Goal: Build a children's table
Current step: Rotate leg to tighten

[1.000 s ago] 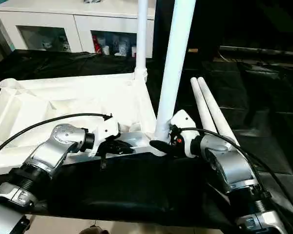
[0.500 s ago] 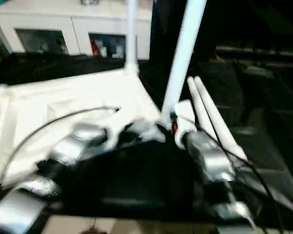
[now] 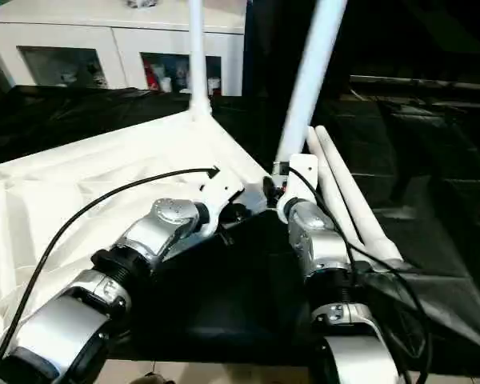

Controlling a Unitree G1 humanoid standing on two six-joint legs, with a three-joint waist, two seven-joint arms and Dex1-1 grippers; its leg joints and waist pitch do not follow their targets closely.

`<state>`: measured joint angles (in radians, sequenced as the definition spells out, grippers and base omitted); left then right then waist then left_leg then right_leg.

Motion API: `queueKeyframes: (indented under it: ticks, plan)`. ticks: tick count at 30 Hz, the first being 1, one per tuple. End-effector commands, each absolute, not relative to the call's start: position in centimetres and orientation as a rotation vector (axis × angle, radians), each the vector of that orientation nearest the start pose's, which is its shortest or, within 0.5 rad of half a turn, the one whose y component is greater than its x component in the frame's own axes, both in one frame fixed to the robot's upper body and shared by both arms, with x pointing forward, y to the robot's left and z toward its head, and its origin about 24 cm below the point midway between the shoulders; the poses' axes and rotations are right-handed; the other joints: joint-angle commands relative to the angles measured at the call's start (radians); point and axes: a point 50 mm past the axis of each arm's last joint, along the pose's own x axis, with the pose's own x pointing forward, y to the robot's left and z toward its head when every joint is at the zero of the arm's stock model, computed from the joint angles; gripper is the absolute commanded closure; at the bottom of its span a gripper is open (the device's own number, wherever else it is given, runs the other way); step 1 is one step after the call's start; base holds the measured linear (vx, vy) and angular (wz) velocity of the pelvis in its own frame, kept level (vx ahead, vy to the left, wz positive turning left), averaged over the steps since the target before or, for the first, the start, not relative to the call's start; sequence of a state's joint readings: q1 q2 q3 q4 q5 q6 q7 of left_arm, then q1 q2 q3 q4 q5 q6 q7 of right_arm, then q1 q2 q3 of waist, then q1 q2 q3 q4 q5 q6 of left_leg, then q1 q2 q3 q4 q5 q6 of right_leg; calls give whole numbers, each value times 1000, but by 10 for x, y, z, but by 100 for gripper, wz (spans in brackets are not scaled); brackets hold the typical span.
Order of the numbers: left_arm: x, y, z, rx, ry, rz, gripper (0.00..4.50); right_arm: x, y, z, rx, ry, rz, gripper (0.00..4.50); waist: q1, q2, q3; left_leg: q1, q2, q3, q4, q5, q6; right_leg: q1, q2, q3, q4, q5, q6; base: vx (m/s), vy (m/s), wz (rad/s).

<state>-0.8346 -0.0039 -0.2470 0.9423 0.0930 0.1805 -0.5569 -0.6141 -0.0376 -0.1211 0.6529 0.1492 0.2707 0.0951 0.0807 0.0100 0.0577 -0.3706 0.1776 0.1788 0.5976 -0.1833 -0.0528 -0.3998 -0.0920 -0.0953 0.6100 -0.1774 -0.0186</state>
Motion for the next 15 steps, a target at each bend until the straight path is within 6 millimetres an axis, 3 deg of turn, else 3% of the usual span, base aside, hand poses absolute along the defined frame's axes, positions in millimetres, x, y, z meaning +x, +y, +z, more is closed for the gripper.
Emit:
queueKeyframes:
  ticks: [1, 2, 3, 5, 7, 8, 12, 15]
  plan:
    - [363, 30, 74, 321, 255, -860, 450, 354, -125, 48, 155, 300, 182, 68, 3, -13, -74, 9, 44, -17, -71, -195, 40, 58, -71, 53, -88, -227, -183, 0, 0, 0]
    - [363, 30, 75, 323, 233, -862, 450, 354, -126, 51, 147, 281, 185, 68, 3, -15, -75, 8, 44, -17, -70, -177, 46, 59, -70, 54, -84, -210, -184, 0, 0, 0]
    - [365, 28, 82, 286, 184, -865, 422, 351, -132, 57, 111, 246, 199, 65, 5, -12, -75, 8, 46, -17, -70, -165, 53, 59, -71, 55, -83, -199, -185, 0, 0, 0]
    - [366, 27, 91, 234, 124, -871, 422, 345, -139, 63, 72, 214, 215, 65, 14, -14, -78, 8, 47, -17, -66, -128, 66, 60, -71, 56, -76, -149, -183, 0, 0, 0]
    - [370, 28, 101, 182, 72, -841, 390, 339, -144, 66, 47, 197, 230, 64, 19, -12, -85, 5, 51, -18, -61, -72, 98, 61, -70, 55, -61, -27, -219, 0, 0, 0]
    - [372, 31, 107, 180, 32, -821, 385, 334, -147, 67, 34, 199, 249, 64, 15, -9, -83, 5, 52, -19, -62, -77, 102, 58, -70, 54, -59, -18, -229, 0, 0, 0]
    - [382, 51, 121, 201, -34, -691, 348, 319, -149, 63, -20, 236, 307, 64, 13, -9, -75, 4, 49, -18, -65, -150, 95, 60, -70, 53, -73, -112, -209, 0, 0, 0]
    - [389, 77, 125, 279, -32, -544, 322, 311, -145, 61, -47, 260, 355, 64, 7, -15, -71, 1, 45, -19, -68, -178, 66, 62, -67, 51, -82, -223, -161, 0, 0, 0]
